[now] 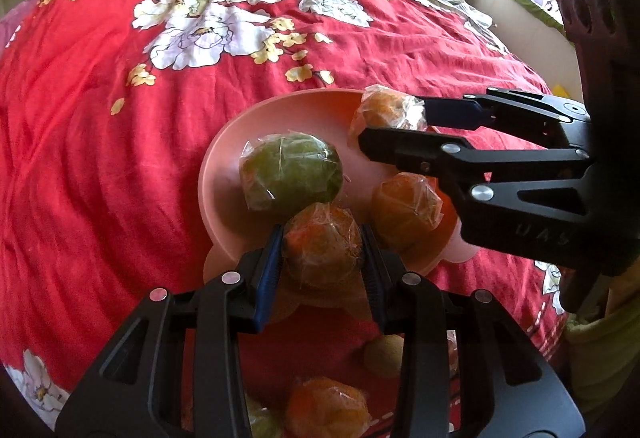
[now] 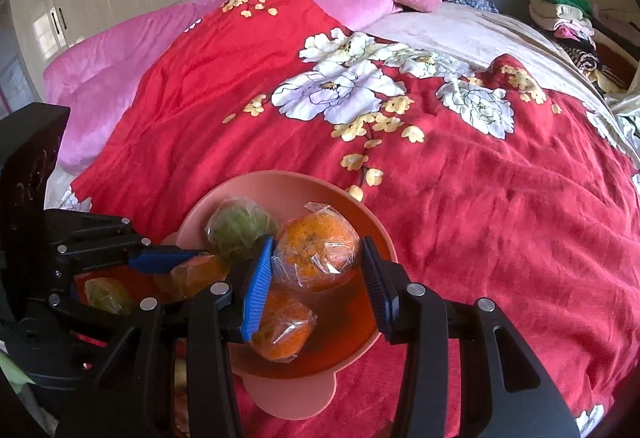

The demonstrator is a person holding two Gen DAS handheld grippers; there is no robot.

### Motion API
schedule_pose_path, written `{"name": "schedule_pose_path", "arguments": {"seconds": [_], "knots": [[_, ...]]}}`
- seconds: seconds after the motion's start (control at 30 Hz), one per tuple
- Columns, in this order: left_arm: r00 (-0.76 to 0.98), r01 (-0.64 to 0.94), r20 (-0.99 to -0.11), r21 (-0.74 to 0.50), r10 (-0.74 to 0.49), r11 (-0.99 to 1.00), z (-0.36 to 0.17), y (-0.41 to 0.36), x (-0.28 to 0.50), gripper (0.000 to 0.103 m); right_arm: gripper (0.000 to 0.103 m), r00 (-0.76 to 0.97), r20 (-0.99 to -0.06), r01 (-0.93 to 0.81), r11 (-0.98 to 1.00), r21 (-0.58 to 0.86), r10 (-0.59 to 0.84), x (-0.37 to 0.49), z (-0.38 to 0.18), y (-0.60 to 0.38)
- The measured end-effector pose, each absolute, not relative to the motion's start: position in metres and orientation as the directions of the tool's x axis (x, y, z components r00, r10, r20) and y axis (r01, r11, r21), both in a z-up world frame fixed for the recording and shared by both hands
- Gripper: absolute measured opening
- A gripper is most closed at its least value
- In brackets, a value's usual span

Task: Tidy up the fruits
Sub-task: 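Lower the wrapped orange into the pink bowl and open the left tool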

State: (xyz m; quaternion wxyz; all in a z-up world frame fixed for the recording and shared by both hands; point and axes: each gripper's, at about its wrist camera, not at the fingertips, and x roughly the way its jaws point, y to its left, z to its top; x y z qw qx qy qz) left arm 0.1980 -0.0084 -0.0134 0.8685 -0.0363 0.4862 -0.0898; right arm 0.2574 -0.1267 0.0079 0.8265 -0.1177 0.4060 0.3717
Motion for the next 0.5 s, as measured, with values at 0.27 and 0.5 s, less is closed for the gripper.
{"name": "schedule_pose_path", "arguments": {"seconds": [0.27, 0.5], "knots": [[0.509, 0.121, -0.839, -0.15, -0.191, 0.981, -0.0138, -0.0093, 0.199, 0.029, 0.043, 0.369, -0.777, -0.707, 0.697, 0.122, 0.511, 0.26, 0.0011, -0.1242], [0.507, 0.121, -0.84, -0.151, -0.192, 0.981, -0.0144, -0.0103, 0.1998, 0.029, 0.044, 0.359, -0.784, -0.699, 0.702, 0.134, 0.507, 0.2622, -0.002, -0.1249]]}}
